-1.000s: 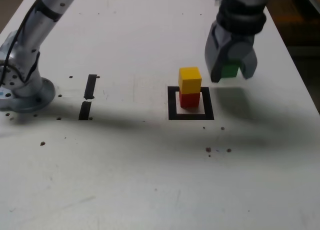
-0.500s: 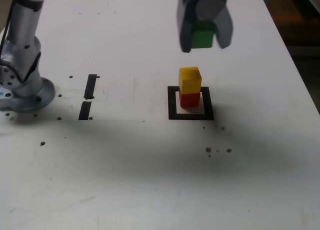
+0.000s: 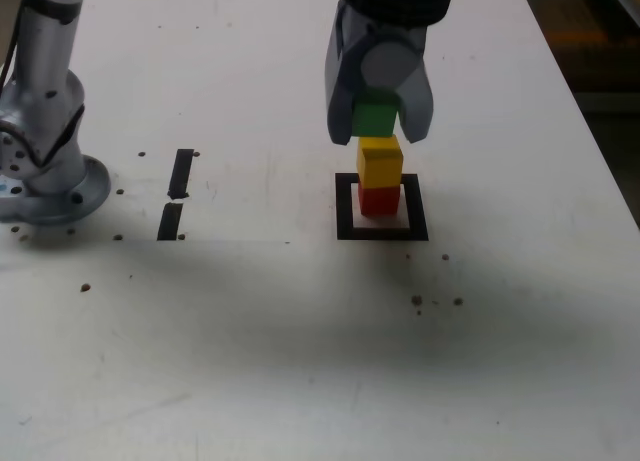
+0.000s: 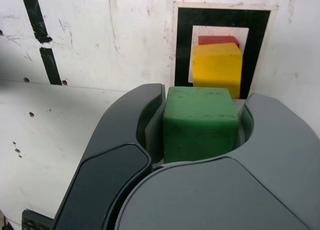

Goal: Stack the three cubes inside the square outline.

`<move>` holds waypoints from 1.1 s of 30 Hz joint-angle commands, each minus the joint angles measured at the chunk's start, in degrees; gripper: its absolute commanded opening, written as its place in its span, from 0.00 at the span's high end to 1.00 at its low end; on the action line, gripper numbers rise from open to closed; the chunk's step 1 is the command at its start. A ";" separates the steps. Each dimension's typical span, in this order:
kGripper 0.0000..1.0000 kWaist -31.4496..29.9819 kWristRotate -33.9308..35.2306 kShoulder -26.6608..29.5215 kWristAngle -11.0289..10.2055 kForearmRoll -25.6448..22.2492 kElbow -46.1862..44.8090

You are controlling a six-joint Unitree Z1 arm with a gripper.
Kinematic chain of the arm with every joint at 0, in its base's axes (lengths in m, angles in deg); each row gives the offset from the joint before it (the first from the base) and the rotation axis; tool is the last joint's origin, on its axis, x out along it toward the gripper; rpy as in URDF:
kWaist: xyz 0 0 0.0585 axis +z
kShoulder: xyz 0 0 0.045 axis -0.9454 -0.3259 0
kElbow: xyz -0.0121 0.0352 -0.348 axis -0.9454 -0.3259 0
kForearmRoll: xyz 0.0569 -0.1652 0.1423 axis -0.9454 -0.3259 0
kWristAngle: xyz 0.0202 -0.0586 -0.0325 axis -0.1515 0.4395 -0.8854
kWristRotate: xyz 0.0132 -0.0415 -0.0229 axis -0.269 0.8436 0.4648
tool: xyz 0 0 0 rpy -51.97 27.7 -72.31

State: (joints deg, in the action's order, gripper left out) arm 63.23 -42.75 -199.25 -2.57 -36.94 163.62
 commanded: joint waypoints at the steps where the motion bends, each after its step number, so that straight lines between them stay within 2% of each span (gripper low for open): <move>1: 0.76 0.02 -0.01 0.05 -0.30 -0.11 -0.29; 27: 0.73 1.31 -1.10 -0.91 -1.24 8.21 -6.25; 31: 0.65 1.34 -1.16 -0.84 -1.17 8.63 -6.48; 33: 0.55 1.34 -1.18 -0.76 -1.10 8.64 -6.52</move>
State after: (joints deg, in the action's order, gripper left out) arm 64.50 -43.81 -200.26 -3.74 -28.30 157.22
